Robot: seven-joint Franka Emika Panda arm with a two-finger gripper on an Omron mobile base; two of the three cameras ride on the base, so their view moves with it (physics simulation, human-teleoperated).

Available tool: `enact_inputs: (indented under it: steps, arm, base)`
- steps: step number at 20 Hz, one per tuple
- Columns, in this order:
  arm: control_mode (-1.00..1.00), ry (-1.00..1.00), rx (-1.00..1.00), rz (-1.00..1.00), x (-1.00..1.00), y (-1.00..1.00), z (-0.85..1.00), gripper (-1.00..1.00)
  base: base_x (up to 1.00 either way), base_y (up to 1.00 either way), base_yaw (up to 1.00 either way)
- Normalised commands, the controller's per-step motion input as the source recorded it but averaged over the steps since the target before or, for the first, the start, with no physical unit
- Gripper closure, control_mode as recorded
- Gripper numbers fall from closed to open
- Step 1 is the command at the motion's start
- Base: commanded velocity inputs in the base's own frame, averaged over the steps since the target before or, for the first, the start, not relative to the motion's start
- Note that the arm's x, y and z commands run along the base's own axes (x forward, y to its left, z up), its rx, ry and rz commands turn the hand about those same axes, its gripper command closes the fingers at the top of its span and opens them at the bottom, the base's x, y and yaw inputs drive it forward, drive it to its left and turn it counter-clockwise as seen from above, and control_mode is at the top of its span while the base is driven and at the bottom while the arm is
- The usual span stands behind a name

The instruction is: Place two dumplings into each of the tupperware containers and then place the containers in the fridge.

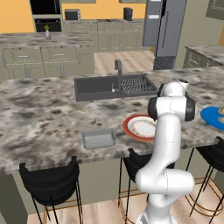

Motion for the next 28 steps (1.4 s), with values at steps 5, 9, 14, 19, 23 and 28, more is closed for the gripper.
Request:
enact_inputs:
  steps: [5, 9, 14, 19, 23, 28]
  arm:
    - [-1.00, 0.07, 0.00, 0.00, 0.00, 0.01, 0.00, -1.00]
    - [-1.00, 0.04, 0.00, 0.00, -0.02, 0.04, 0.00, -1.00]
    - [-1.00, 0.01, 0.00, 0.00, -0.60, 0.38, 0.24, -1.00]
    - [-1.00, 0.00, -0.02, 0.00, -0.68, 0.96, 0.46, -1.00]
    - [-1.00, 0.00, -0.09, 0.00, -0.48, 0.99, 0.22, -1.00]
    - [-1.00, 0.03, -0.09, -0.05, -0.51, 0.78, 0.09, -1.00]
  base:
    - [0.00, 0.00, 0.00]
    - [0.00, 0.00, 0.00]
    - [0.00, 0.00, 0.00]
    - [0.00, 0.00, 0.00]
    - [0.00, 0.00, 0.00]
    - [0.00, 0.00, 0.00]
